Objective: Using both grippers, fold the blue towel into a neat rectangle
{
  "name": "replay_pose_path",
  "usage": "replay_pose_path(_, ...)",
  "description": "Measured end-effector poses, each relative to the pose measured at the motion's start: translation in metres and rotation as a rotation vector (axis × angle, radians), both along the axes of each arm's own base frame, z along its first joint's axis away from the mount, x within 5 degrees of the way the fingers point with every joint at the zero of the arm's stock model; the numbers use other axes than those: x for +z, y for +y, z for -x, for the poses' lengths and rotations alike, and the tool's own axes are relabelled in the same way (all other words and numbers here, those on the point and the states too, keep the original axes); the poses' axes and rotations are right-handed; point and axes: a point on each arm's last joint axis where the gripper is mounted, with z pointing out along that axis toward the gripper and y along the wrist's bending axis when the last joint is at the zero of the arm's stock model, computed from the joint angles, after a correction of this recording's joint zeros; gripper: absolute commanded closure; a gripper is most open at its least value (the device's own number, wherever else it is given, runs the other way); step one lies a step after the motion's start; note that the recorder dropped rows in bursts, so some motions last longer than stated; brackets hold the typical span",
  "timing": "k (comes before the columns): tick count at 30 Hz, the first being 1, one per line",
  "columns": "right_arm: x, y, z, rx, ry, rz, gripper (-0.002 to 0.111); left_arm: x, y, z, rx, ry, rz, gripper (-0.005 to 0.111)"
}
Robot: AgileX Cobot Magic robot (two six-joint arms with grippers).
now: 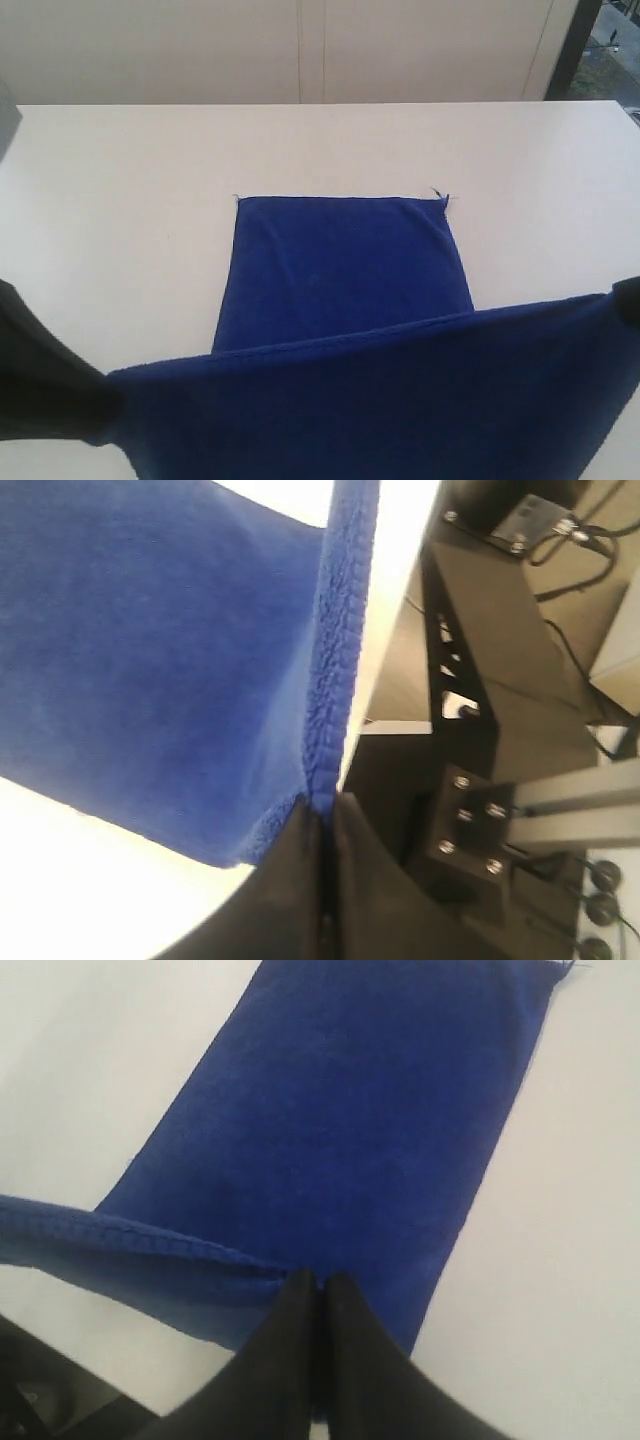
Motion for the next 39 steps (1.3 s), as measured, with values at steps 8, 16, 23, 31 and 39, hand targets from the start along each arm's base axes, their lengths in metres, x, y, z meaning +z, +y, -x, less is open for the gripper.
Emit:
replay_pose_path(8, -0.026, 0.004, -0.024, -0.04, -0.017, -0.007, 0.108, -0.033, -0.01, -0.023, 0.111, -0.025, -0.007, 0.107)
replay_pose_path(16, -0.044, 0.01, -0.068, -0.068, -0.008, 0.072, 0.108, -0.061, -0.016, -0.049, 0.235, -0.149, -0.014, 0.107)
replay_pose_path(23, -0.069, 0.017, -0.11, -0.079, 0.002, 0.129, 0.108, -0.08, -0.028, -0.08, 0.278, -0.265, -0.07, 0.107)
replay_pose_path(31, -0.089, 0.021, -0.136, -0.07, -0.02, 0.182, 0.108, -0.084, -0.039, -0.103, 0.242, -0.347, -0.148, 0.107)
replay_pose_path(39, -0.092, 0.02, -0.156, -0.074, -0.107, 0.241, 0.108, -0.074, -0.033, -0.139, 0.326, -0.37, -0.172, 0.107)
